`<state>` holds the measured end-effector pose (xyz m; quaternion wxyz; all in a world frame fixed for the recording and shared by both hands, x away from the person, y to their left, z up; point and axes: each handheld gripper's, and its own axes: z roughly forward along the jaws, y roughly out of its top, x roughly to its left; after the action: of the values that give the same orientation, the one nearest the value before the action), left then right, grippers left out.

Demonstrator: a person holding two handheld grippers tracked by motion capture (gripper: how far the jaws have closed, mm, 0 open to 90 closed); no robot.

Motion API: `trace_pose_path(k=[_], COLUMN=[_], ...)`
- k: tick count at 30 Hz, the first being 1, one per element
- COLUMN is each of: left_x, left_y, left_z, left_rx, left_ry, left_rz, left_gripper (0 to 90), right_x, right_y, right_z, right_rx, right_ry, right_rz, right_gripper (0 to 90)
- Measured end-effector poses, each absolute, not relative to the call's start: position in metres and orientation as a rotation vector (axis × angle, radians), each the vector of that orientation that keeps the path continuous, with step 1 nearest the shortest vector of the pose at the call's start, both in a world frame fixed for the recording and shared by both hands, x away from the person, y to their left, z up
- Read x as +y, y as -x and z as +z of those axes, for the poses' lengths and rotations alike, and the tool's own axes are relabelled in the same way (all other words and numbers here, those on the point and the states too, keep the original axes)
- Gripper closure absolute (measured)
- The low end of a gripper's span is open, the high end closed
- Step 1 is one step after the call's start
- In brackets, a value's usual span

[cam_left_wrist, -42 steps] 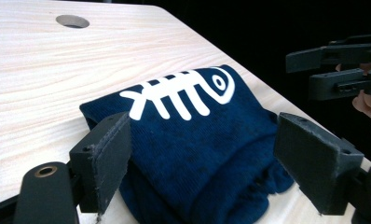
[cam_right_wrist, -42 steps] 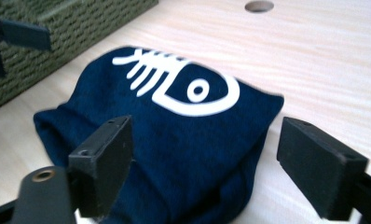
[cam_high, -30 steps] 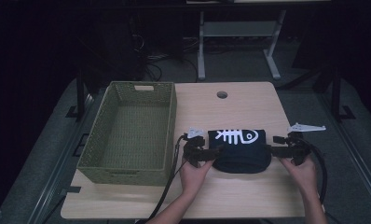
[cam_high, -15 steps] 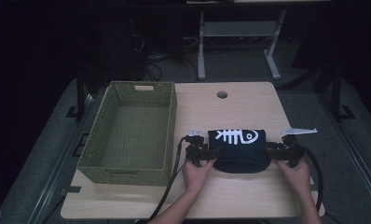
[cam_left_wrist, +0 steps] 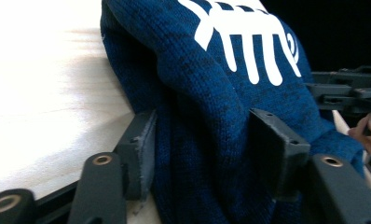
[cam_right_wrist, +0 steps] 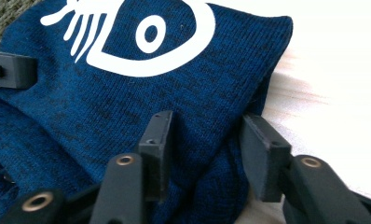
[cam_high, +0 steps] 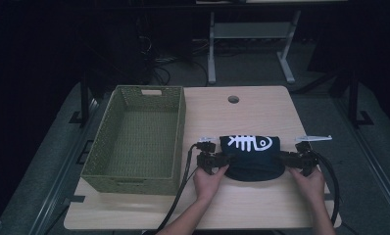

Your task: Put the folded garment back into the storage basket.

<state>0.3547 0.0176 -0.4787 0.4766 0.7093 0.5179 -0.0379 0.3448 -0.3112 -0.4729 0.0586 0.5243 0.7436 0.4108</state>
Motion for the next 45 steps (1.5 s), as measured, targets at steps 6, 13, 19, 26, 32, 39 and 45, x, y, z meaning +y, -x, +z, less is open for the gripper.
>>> trace_pose_path(k=[6, 13, 19, 26, 32, 39, 45], left_x=[0.016, 0.016, 0.015, 0.015, 0.017, 0.023, 0.032], left_y=[-0.355, -0.353, -0.348, -0.349, -0.351, -0.354, -0.36], left_z=[-0.478, -0.468, -0.451, -0.42, -0.403, -0.383, -0.372], left_rx=[1.245, 1.214, 1.164, 1.091, 1.06, 1.028, 1.022], left_ry=[-1.712, -1.698, -1.681, -1.676, -1.667, -1.659, -1.637], left_rz=[-0.12, -0.153, -0.141, -0.113, -0.126, -0.133, -0.16], left_gripper=[63.0, 66.3, 66.6, 66.6, 66.5, 66.6, 66.6], right_x=[-0.312, -0.315, -0.316, -0.324, -0.328, -0.329, -0.327], right_y=[-0.342, -0.335, -0.327, -0.319, -0.316, -0.318, -0.322], right_z=[-0.474, -0.465, -0.45, -0.426, -0.403, -0.387, -0.375], right_rx=[2.252, 2.236, 2.195, 2.139, 2.12, 2.095, 2.088], right_ry=[-1.591, -1.589, -1.571, -1.556, -1.527, -1.529, -1.506], right_rz=[1.272, 1.342, 1.4, 1.546, 1.603, 1.694, 1.745], right_gripper=[70.5, 73.5, 73.6, 73.8, 73.9, 74.0, 74.0])
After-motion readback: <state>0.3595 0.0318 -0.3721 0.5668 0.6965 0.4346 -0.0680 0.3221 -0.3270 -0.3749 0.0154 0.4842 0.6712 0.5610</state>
